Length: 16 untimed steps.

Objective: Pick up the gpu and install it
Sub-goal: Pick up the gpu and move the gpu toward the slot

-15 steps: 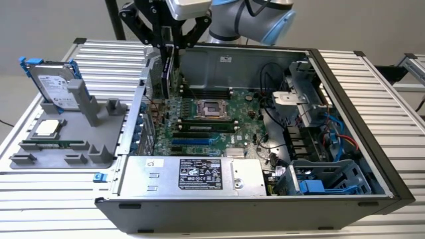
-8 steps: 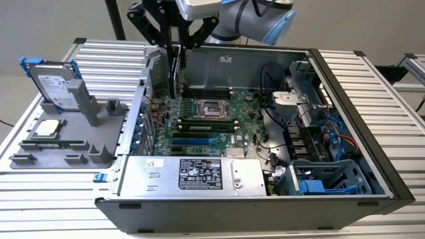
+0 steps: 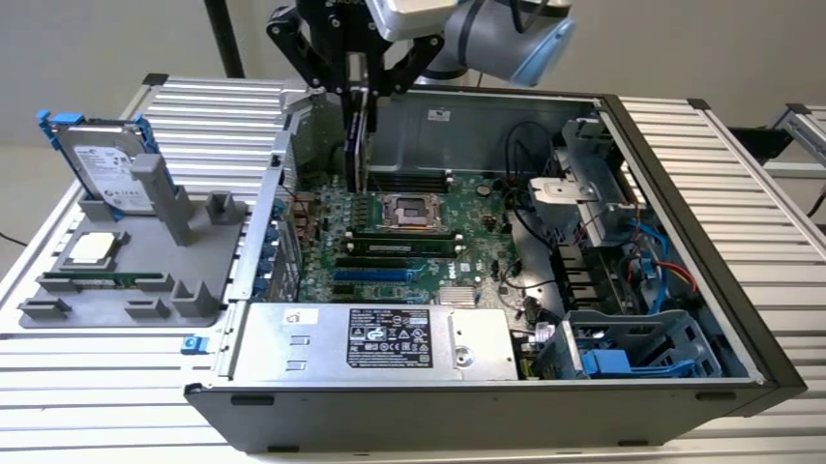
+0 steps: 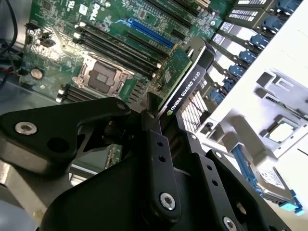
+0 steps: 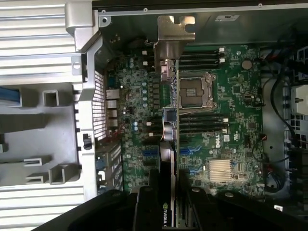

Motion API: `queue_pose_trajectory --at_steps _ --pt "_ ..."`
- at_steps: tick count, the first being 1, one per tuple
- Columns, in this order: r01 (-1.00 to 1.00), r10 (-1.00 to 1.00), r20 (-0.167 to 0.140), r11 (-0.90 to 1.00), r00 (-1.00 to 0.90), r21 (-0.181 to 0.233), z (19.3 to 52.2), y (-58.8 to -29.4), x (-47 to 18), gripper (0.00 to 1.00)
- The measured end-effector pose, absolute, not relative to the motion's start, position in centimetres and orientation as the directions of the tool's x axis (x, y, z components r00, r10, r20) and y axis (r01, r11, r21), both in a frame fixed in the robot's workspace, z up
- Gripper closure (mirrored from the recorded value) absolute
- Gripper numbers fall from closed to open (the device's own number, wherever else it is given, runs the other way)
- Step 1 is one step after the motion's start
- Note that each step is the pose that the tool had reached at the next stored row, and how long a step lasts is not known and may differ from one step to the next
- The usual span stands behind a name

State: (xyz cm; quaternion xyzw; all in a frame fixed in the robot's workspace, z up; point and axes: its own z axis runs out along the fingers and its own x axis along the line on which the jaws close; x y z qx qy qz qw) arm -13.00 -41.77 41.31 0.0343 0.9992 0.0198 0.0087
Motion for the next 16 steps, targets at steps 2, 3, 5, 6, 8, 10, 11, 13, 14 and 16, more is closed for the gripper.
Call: queue_pose_trajectory --at_steps 2,3,5,6,8,10,11,13,14,16 --pt "0.068 0.069 -0.016 0.997 -0.998 0.04 41.3 -41.8 -12.6 1.0" --pt "0.068 0.069 -0.016 0.997 -0.997 0.04 41.3 -41.8 -12.5 1.0" --pt "0.068 0.069 -0.016 0.997 -0.997 0.04 41.3 -41.8 -12.1 1.0" --pt "0.068 0.069 -0.015 0.997 -0.998 0.04 41.3 -41.8 -12.0 1.0" --pt "0.068 0.069 -0.015 0.997 -0.998 0.04 41.3 -41.8 -11.6 1.0" --pt "0.068 0.069 -0.015 0.997 -0.998 0.04 41.3 -41.8 -11.3 1.0" --pt "0.068 0.069 -0.015 0.997 -0.998 0.04 41.3 -41.8 -11.1 1.0" --pt "0.068 0.069 -0.015 0.997 -0.998 0.04 41.3 -41.8 -10.8 1.0" --pt "0.068 0.069 -0.015 0.997 -0.998 0.04 41.3 -41.8 -10.6 1.0" --pt "0.068 0.069 -0.015 0.997 -0.998 0.04 41.3 -41.8 -10.4 1.0"
